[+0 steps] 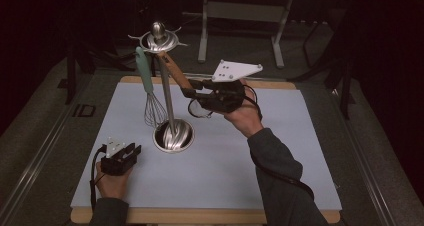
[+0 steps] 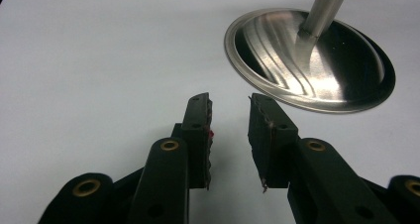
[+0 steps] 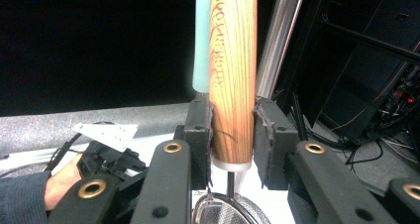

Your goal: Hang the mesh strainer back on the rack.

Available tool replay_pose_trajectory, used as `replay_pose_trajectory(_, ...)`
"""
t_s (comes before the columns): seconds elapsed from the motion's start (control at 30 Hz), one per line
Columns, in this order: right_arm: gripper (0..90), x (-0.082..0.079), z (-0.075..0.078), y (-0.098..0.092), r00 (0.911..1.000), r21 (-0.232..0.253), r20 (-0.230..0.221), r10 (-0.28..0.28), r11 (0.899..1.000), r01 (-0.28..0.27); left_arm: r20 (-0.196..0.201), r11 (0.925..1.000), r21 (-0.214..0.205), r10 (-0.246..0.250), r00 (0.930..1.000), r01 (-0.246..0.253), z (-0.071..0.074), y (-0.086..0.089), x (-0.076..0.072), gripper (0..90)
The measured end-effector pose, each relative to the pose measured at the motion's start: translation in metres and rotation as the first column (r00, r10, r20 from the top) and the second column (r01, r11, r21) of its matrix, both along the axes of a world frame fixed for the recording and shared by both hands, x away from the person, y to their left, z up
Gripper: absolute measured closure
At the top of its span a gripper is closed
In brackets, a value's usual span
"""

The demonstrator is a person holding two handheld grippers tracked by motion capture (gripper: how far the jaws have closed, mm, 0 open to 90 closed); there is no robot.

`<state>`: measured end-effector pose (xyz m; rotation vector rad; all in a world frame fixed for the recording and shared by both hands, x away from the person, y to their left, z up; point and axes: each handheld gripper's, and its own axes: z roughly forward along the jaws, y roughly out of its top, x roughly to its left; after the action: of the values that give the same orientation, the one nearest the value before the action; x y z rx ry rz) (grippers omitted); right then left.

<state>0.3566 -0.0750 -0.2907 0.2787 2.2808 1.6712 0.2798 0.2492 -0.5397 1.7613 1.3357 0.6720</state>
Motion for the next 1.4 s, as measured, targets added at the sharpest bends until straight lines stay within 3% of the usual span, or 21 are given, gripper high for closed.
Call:
replay_pose_trajectory(0.37, 70.6, 0.006, -0.003, 0.003, 0.9997, -0.004, -0.014, -0.022, 1.0, 0.022, 0.001, 1.0, 0.0, 0.001, 1.0, -0.001, 0.0, 0.0, 0.0, 70.6)
replay_pose_trajectory(0.83, 70.2, 0.009, -0.008, 0.017, 0.9987, -0.054, -0.014, -0.048, 0.997, 0.048, 0.0, 1.0, 0.001, -0.001, 1.0, 0.001, 0.0, 0.0, 0.0, 70.5)
replay_pose_trajectory(1.4, 65.5, 0.004, -0.011, 0.028, 0.9997, -0.087, -0.007, -0.024, 0.996, 0.023, 0.0, 1.0, 0.004, -0.002, 1.0, 0.002, 0.0, 0.0, 0.0, 70.5)
